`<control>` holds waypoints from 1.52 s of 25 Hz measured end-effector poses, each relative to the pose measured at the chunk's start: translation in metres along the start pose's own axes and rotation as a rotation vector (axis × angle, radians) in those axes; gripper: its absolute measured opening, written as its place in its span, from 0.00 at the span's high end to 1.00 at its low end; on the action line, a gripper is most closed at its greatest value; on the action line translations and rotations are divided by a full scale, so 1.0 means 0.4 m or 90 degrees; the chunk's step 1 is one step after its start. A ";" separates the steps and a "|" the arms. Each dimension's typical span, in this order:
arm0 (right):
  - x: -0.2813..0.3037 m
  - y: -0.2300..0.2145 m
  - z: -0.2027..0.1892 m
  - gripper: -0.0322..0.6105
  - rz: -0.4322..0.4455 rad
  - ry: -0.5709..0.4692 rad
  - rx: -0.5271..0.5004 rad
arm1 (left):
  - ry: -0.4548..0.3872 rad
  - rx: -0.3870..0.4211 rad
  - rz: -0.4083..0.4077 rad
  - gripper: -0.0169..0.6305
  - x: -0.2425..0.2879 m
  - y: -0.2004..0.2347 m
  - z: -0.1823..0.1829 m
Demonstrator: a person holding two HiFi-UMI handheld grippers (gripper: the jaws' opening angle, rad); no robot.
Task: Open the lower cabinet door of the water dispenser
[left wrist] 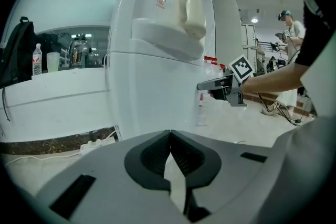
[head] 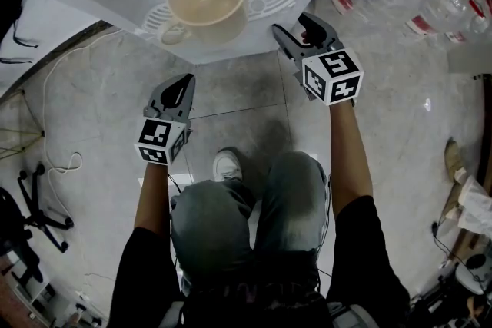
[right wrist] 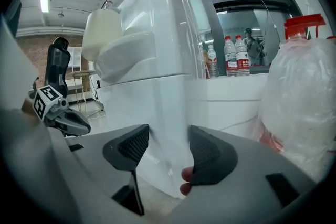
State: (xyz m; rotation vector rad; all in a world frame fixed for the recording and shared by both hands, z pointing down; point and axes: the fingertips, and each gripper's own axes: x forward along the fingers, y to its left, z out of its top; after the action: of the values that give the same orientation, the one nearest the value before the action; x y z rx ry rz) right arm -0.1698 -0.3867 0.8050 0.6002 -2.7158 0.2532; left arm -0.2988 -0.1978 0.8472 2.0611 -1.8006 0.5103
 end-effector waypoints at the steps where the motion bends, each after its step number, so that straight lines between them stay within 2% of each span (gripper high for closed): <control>1: -0.001 0.000 0.001 0.55 -0.003 0.000 -0.001 | -0.001 0.000 0.000 0.95 -0.001 0.000 0.002; 18: -0.039 0.018 -0.015 0.59 -0.032 0.007 -0.014 | -0.006 0.009 -0.010 0.95 -0.003 -0.034 0.026; 25: -0.090 0.053 -0.036 0.63 -0.035 0.024 -0.011 | -0.004 -0.001 -0.006 0.95 -0.049 -0.079 0.035; 38: -0.178 0.132 -0.070 0.71 -0.039 0.091 0.035 | 0.083 -0.031 -0.029 0.95 -0.190 -0.191 0.049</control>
State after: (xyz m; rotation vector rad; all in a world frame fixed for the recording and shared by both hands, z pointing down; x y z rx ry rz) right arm -0.1239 -0.3059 0.7993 0.6545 -2.5564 0.3434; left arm -0.2317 -0.1322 0.7906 1.9832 -1.6725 0.5677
